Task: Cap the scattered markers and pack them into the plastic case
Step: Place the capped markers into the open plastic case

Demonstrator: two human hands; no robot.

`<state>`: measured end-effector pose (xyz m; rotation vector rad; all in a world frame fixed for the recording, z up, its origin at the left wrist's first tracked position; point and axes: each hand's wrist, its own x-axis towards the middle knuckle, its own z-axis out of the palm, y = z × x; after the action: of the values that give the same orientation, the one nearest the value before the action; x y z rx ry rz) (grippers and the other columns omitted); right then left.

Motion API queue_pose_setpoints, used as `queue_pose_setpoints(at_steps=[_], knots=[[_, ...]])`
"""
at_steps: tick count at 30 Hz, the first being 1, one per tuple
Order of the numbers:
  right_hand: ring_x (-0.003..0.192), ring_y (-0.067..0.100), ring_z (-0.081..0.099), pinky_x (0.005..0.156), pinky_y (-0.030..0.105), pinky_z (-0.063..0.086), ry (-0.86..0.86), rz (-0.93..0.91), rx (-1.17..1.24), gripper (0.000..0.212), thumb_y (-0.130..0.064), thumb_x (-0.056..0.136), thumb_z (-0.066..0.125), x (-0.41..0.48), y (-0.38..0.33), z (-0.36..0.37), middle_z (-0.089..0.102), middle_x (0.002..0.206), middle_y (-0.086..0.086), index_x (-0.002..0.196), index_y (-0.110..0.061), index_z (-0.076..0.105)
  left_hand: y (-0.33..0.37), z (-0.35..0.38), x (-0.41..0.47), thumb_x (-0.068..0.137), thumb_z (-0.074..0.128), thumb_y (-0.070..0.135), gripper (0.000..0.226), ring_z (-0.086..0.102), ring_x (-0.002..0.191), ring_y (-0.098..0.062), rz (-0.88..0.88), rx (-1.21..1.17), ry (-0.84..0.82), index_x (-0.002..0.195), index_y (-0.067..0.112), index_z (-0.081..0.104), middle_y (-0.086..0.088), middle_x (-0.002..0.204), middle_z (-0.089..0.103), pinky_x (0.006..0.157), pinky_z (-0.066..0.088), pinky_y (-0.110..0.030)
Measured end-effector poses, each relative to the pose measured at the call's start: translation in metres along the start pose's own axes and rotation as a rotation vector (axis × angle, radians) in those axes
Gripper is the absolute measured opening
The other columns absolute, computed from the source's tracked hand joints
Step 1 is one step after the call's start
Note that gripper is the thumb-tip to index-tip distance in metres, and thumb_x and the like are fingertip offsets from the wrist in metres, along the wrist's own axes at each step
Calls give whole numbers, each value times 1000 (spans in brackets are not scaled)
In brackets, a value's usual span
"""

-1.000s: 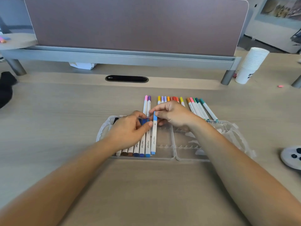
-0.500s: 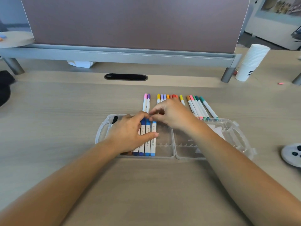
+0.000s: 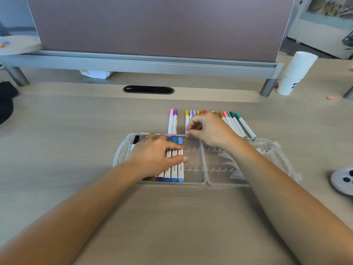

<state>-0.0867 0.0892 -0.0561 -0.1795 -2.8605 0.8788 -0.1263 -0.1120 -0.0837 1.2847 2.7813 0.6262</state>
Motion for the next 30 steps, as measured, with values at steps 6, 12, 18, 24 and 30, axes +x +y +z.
queue_pose_setpoints(at_steps=[6,12,18,24,30], knots=[[91,24,63,82,28,48,275,101,-221,14,-15,93,58,13,43,-26,72,99,5,96,-13,72,-1,0,-1,77,50,77,54,44,99,-8,-15,-36,-7,123,50,61,26,77,40,84,46,-33],[126,40,46,108,44,39,211,379,-357,42,-13,96,44,31,105,-63,49,137,19,135,-17,58,-1,-1,-2,75,51,79,60,40,89,-4,-35,-37,26,124,46,61,22,72,39,81,50,-34],[128,39,38,107,47,34,39,394,-457,45,-14,97,37,39,115,-65,49,141,11,131,-34,60,0,-2,-2,74,48,80,64,39,92,-4,-73,-32,7,125,45,61,10,96,61,86,51,-37],[133,37,30,110,49,24,54,390,-425,45,-16,100,34,41,115,-64,43,145,12,135,-36,55,1,-4,-2,78,49,77,60,37,94,-2,-89,-2,-37,128,45,60,15,102,58,84,48,-33],[133,38,30,112,48,23,102,400,-293,39,-19,102,33,41,112,-64,48,140,13,126,-31,62,2,-2,-3,79,53,74,57,45,103,-6,-93,-30,-13,127,44,61,8,111,64,89,47,-32]])
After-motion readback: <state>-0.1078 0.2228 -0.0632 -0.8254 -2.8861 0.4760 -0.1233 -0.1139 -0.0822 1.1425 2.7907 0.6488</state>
